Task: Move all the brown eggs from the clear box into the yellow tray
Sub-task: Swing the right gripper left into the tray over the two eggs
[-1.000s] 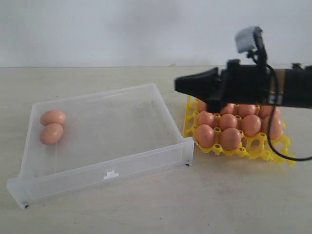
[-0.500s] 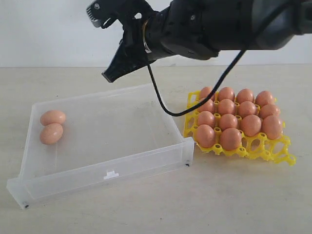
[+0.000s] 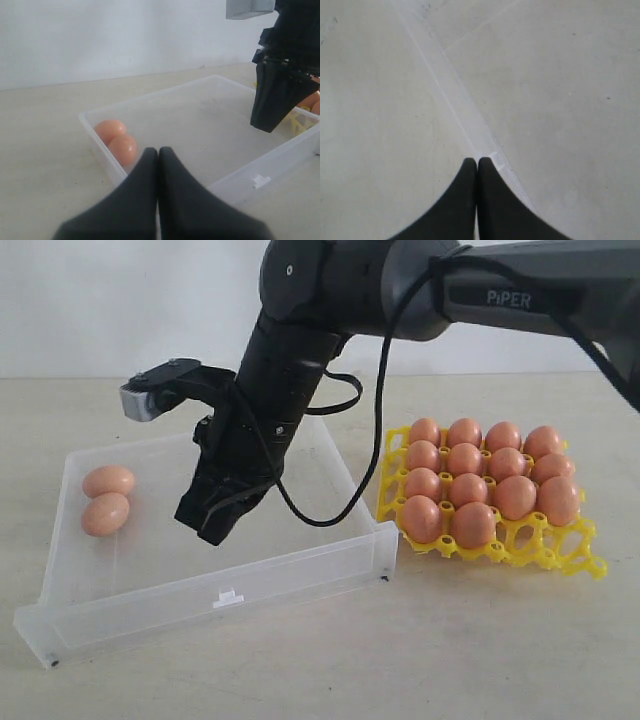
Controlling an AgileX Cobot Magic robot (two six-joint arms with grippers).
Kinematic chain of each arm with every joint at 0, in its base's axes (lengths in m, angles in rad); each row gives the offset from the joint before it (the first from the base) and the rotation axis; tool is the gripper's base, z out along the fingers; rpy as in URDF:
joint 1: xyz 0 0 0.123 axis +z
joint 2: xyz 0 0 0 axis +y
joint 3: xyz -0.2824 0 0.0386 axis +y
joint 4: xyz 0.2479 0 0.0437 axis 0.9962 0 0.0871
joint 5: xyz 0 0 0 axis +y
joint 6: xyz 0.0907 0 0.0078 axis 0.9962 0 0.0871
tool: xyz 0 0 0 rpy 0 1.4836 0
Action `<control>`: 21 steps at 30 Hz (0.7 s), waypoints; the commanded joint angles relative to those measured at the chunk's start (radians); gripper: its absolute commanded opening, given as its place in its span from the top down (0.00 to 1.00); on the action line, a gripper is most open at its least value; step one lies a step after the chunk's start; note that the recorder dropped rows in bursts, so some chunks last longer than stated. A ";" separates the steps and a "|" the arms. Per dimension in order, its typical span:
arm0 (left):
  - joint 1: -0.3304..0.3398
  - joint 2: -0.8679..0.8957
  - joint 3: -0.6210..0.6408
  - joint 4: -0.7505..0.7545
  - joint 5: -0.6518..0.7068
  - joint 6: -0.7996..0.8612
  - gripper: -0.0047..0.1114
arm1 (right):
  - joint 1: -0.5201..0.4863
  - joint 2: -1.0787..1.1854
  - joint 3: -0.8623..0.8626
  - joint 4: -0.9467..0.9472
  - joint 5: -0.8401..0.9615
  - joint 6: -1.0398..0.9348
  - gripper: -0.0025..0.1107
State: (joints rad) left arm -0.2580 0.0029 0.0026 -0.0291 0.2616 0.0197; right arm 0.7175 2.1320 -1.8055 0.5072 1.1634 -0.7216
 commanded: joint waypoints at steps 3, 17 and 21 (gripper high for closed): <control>0.000 -0.003 -0.003 -0.008 -0.007 0.001 1.00 | -0.009 -0.007 -0.017 0.020 0.008 -0.019 0.98; 0.000 -0.003 -0.003 -0.008 -0.007 0.001 1.00 | -0.008 0.229 -0.417 0.034 0.058 -0.016 0.98; 0.000 -0.003 -0.003 -0.008 -0.007 0.001 1.00 | -0.008 0.339 -0.544 0.062 0.012 -0.382 0.98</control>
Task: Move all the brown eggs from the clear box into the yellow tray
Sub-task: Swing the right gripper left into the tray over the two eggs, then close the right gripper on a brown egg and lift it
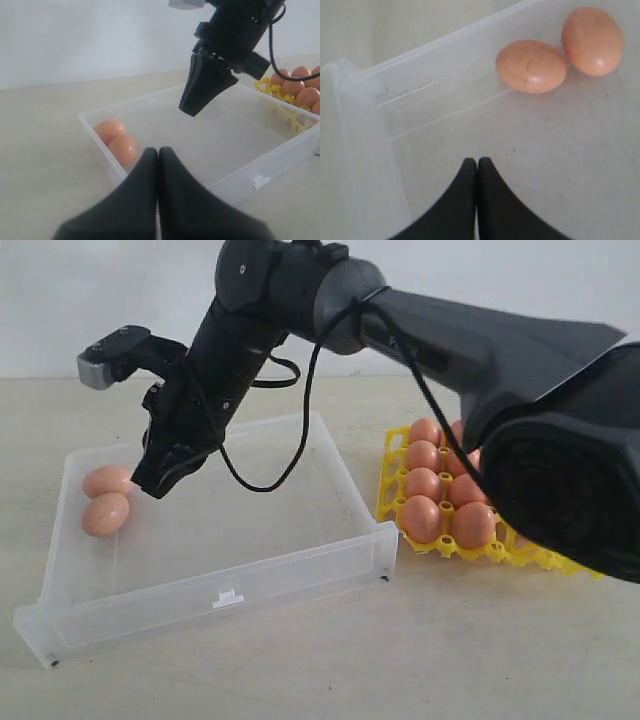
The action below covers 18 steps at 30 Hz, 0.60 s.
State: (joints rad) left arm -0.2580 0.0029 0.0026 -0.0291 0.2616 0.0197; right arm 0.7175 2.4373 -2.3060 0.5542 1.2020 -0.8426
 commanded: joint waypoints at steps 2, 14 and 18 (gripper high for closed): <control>0.000 -0.003 -0.003 -0.008 -0.007 0.001 1.00 | 0.000 0.053 -0.043 0.009 -0.105 -0.535 0.98; 0.000 -0.003 -0.003 -0.008 -0.007 0.001 1.00 | 0.049 0.195 -0.043 0.066 -0.479 -0.822 0.46; 0.000 -0.003 -0.003 -0.008 -0.007 0.001 1.00 | 0.070 0.215 -0.043 0.117 -0.487 -0.901 0.47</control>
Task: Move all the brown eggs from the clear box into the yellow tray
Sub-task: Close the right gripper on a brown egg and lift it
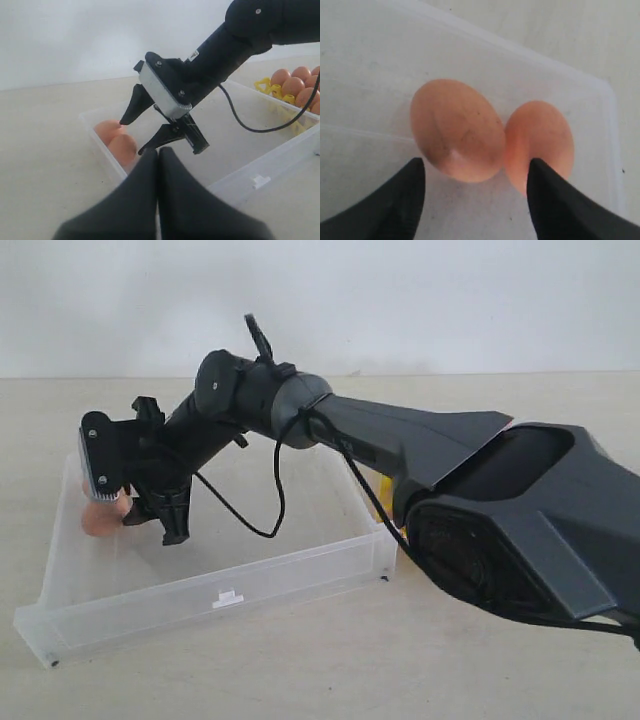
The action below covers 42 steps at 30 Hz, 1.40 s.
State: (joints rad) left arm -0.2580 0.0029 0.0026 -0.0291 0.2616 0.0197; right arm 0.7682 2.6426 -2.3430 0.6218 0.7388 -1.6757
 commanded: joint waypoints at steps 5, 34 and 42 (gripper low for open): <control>0.000 -0.003 -0.003 -0.008 -0.007 0.001 1.00 | 0.034 0.019 -0.007 0.063 -0.066 -0.075 0.47; 0.000 -0.003 -0.003 -0.008 -0.007 0.001 1.00 | 0.031 -0.248 -0.009 -0.540 0.225 1.288 0.98; 0.000 -0.003 -0.003 -0.008 -0.007 0.001 1.00 | -0.009 -0.371 0.313 -0.968 -0.124 1.827 0.98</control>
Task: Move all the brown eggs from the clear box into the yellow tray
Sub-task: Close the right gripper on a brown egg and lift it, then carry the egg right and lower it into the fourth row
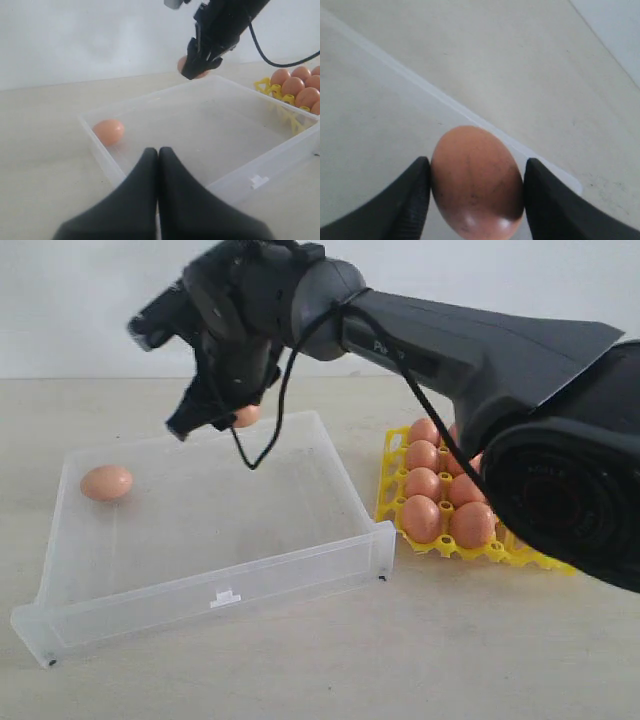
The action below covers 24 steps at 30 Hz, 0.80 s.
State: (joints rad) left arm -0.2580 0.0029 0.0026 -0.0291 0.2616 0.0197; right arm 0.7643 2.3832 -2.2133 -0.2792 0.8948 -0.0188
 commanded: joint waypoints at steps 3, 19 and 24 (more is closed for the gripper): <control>0.000 -0.003 -0.003 -0.008 -0.007 0.001 1.00 | -0.008 -0.235 0.431 -0.223 -0.646 0.444 0.98; 0.000 -0.003 -0.003 -0.008 -0.007 0.001 1.00 | -0.660 -0.698 1.514 0.077 -1.851 0.706 0.98; 0.000 -0.003 -0.003 -0.008 -0.007 0.001 1.00 | -0.995 -0.755 1.645 -0.482 -2.005 0.923 0.98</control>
State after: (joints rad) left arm -0.2580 0.0029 0.0026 -0.0291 0.2616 0.0197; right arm -0.0895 1.6521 -0.6063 -0.3846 -1.0113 0.7682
